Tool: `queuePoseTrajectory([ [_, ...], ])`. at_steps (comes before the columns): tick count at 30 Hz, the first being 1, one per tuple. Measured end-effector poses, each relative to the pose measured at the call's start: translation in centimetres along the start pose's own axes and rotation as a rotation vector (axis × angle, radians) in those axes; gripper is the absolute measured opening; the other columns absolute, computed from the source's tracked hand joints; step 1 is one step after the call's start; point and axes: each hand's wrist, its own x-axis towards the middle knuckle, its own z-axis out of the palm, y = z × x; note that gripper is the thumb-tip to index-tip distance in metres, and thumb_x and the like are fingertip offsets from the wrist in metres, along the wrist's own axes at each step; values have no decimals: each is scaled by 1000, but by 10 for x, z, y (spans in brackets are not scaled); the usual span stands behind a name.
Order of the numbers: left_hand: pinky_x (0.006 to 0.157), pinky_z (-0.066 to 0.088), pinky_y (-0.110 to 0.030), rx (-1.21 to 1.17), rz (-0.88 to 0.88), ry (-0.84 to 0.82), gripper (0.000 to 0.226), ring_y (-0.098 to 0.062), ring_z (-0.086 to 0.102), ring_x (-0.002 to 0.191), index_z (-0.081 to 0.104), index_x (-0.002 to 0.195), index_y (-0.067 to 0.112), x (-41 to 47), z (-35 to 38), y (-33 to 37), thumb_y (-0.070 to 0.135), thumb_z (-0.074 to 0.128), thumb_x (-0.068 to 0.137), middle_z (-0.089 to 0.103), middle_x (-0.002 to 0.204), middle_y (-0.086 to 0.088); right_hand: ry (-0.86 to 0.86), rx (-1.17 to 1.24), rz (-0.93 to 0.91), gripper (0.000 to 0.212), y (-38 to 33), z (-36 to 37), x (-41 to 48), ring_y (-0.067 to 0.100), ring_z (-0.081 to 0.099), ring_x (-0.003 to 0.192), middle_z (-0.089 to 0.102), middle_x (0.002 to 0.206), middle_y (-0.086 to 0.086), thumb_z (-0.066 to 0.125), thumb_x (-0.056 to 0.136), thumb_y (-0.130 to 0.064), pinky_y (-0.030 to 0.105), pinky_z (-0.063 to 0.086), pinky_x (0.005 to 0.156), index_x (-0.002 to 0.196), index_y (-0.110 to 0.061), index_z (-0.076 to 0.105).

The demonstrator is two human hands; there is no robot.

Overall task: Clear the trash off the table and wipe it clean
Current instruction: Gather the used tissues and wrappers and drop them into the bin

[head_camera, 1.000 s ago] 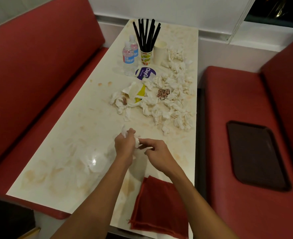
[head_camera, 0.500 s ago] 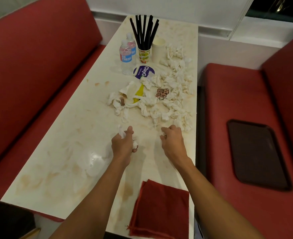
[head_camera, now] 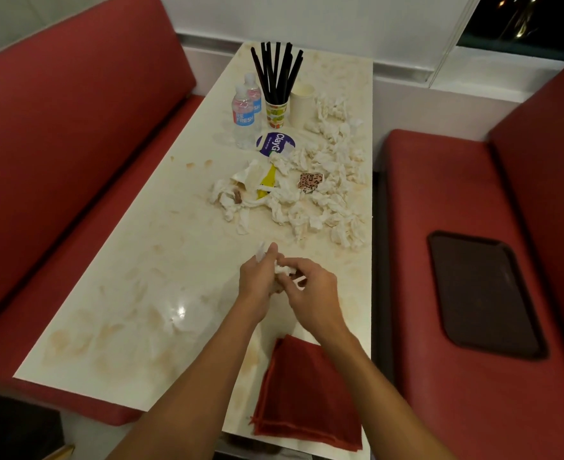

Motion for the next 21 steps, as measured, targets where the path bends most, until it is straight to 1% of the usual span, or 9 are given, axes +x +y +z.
queuePoseTrajectory([
  [2,46,48,-22,-38,-17,-15,29,-14,68,56,71,95,7,-5,2,1,34,65,103,74,78,-6,16,-16,-22,30,0,8,-6,2,61,102,70,106,-15,71,96,-14,25,49,91,120,-31,68],
  [4,43,44,-22,-41,-16,-13,30,-13,64,52,69,86,8,-7,3,1,33,66,102,69,68,-2,34,-11,-33,25,1,11,-9,5,58,105,66,104,-19,70,96,-14,31,45,94,115,-28,63],
  [6,50,47,-27,10,13,-8,34,-17,65,59,66,77,10,-5,2,-2,34,67,101,67,65,-2,18,-67,-55,20,4,10,-9,6,54,106,64,100,-21,74,94,-17,32,43,96,110,-26,67],
  [10,68,59,-44,102,40,62,41,-24,70,68,69,77,7,5,2,-2,44,72,97,71,69,-7,-66,-132,-104,22,16,-9,8,9,52,104,63,110,-13,75,95,-23,15,40,90,115,-31,76],
  [13,65,53,-39,59,26,55,48,-24,62,60,63,74,10,11,8,3,52,73,94,64,60,-5,129,-75,-52,25,26,-36,30,9,58,99,64,111,-11,68,97,-12,26,49,87,113,-29,74],
  [16,60,45,-32,89,0,25,50,-22,59,57,59,72,14,16,16,7,58,71,93,61,59,-4,344,-218,19,33,45,-58,63,18,52,113,61,122,-1,69,94,-8,41,48,101,124,-20,67],
  [17,60,44,-31,95,-3,15,51,-22,58,57,58,73,14,18,18,7,59,71,92,60,59,-4,352,-276,49,42,52,-63,75,22,49,119,57,129,3,72,93,-12,44,47,104,133,-20,63],
  [19,62,45,-33,98,1,-6,51,-22,58,59,59,75,12,21,20,7,59,70,93,59,59,-5,276,-396,111,65,66,-69,95,29,43,126,48,143,9,78,91,-32,47,45,105,149,-27,50],
  [21,65,48,-35,104,4,-15,51,-23,58,61,59,77,11,23,21,6,59,70,93,58,59,-5,188,-536,152,80,78,-68,108,31,42,127,43,145,10,78,86,-54,50,44,103,155,-36,41],
])
